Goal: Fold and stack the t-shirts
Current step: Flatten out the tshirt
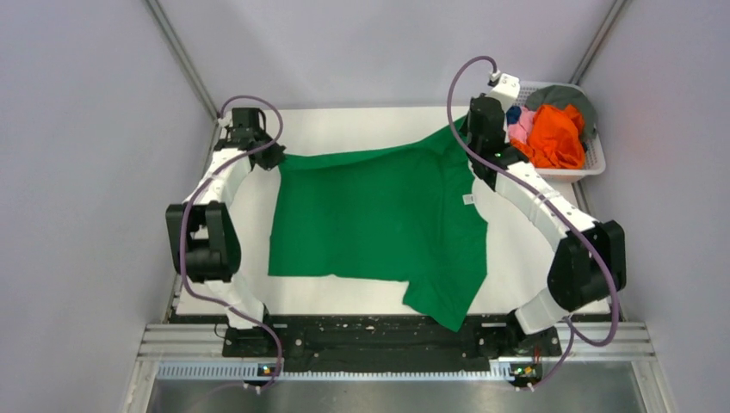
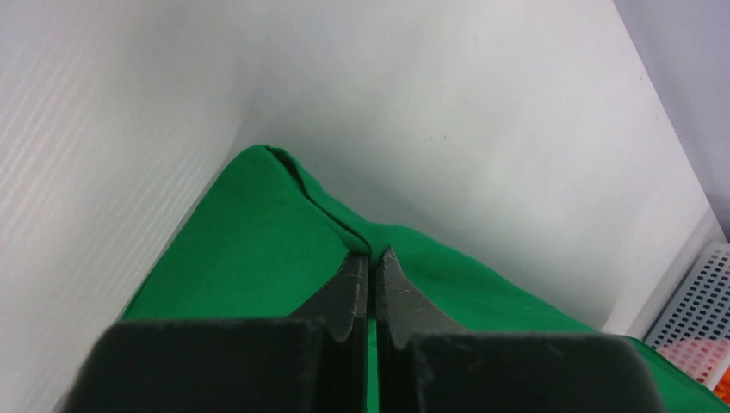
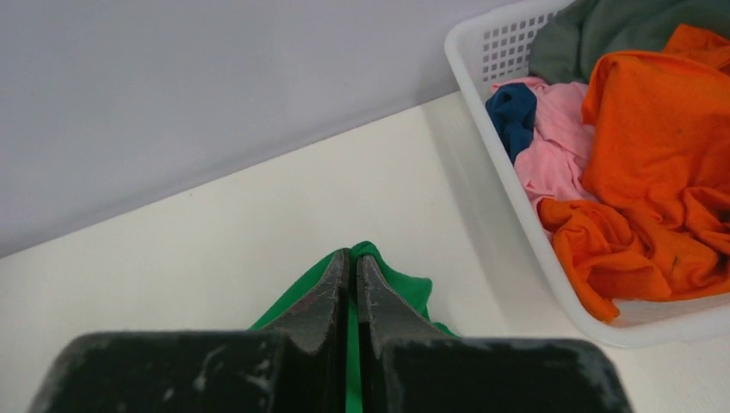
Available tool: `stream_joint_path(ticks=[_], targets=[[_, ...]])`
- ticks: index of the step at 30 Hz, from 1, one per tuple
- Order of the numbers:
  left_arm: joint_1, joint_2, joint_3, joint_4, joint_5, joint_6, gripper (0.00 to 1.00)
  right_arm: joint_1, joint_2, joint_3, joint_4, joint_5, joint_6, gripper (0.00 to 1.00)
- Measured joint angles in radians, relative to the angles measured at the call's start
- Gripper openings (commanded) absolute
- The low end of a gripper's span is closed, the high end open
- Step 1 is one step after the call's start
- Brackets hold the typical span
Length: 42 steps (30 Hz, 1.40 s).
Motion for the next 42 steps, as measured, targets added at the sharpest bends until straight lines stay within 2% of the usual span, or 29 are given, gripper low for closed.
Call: stream_joint_path(ticks=[4,14,15,16,17,18,19,20,21,22,25,28,30,37,42], targets=[[0.023,0.148,0.107,0.005,0.041,-0.001,0.0,-0.019,0.079,0.011,0.042,-0.014,0.006,0.0],[0.038,0.47,0.436,0.058,0.14,-0.034,0.0,-0.063,0.351,0.168,0.154,-0.034,0.016,0.0],[0.039,0.506,0.468,0.069,0.15,-0.042,0.05,-0.065,0.383,0.185,0.171,-0.034,0.016,0.0],[0.04,0.556,0.518,0.081,0.162,-0.055,0.18,-0.067,0.43,0.213,0.19,-0.039,0.017,0.0],[0.04,0.601,0.559,0.092,0.169,-0.062,0.31,-0.069,0.476,0.25,0.203,-0.04,0.016,0.06],[0.04,0.655,0.619,0.097,0.173,-0.074,0.41,-0.071,0.524,0.291,0.213,-0.04,0.017,0.2],[0.041,0.72,0.692,0.105,0.182,-0.092,0.49,-0.073,0.589,0.358,0.219,-0.038,0.018,0.4],[0.042,0.787,0.769,0.114,0.192,-0.113,0.62,-0.076,0.651,0.428,0.221,-0.037,0.021,0.57],[0.042,0.832,0.818,0.12,0.201,-0.121,0.9,-0.079,0.716,0.509,0.211,-0.038,0.023,0.8],[0.044,0.865,0.852,0.121,0.215,-0.132,0.98,-0.083,0.768,0.582,0.185,-0.038,0.024,0.96],[0.05,0.875,0.879,0.149,0.253,-0.161,0.99,-0.095,0.869,0.76,0.067,-0.059,0.017,0.99],[0.051,0.806,0.811,0.172,0.253,-0.156,0.99,-0.101,0.856,0.768,-0.012,-0.093,0.01,0.99],[0.05,0.726,0.713,0.175,0.252,-0.141,0.99,-0.104,0.803,0.696,-0.036,-0.131,0.009,0.99],[0.0,0.418,0.381,0.124,0.172,-0.021,0.99,-0.09,0.454,0.23,-0.081,-0.326,0.039,0.99],[-0.073,0.211,0.096,0.095,0.126,0.027,0.99,0.006,0.23,-0.035,-0.116,-0.345,0.069,0.99]])
